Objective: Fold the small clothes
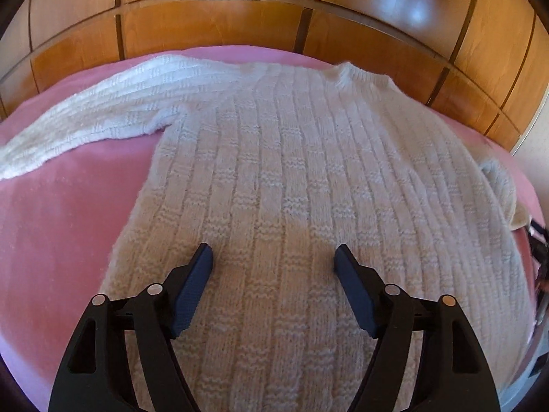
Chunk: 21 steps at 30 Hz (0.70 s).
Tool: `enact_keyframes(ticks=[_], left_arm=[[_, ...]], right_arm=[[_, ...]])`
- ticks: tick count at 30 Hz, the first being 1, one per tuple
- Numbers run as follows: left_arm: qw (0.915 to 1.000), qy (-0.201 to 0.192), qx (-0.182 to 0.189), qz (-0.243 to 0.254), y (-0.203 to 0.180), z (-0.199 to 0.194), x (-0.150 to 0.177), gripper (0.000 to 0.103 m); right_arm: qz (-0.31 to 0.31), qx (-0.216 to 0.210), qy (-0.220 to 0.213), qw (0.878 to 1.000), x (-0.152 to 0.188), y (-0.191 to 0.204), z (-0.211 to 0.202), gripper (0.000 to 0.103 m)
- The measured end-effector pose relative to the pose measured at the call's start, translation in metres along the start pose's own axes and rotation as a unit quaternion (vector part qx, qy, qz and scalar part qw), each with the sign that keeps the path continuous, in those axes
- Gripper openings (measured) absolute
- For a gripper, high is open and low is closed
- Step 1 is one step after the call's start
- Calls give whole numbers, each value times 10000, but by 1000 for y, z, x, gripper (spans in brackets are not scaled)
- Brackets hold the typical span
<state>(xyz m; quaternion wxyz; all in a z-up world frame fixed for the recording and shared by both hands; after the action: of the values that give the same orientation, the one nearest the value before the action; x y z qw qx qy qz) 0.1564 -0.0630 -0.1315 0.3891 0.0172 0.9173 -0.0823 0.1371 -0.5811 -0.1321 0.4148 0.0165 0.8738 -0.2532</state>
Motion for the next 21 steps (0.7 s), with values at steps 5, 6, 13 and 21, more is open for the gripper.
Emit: enact_keyframes(ticks=[5,6,13,21], left_arm=[[10000,-25,-47,-6,1,-1,1,75],[10000,-33,-18,-25,2,-1,1,75],[9996,-86,196,-170,6,0,1,77],[9985,-106,415,-344,11,-1,0,77]], right_arm=[[289,-111,22,9995,-20,-5,-21,6],[358,-183,-29,9992,-24,-7,-30,6],[1159,-912,-241,9888,-71,-50,-123,6],[2094,-1561,652,9631,-91,-97,-129,6]])
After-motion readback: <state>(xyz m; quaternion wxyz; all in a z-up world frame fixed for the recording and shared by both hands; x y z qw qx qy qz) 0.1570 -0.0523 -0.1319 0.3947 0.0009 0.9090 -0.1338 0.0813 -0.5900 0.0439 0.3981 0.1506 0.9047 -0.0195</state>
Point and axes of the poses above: each gripper's, at about its wrist camera, not at the fingertips, and z roughly the way its jaws point, y to its left, x to its underside, the point moved 8 cm from there along z, roughly the way its jaws point, and after that the axes turned 8 degrees about -y, right-handed, at the moved point
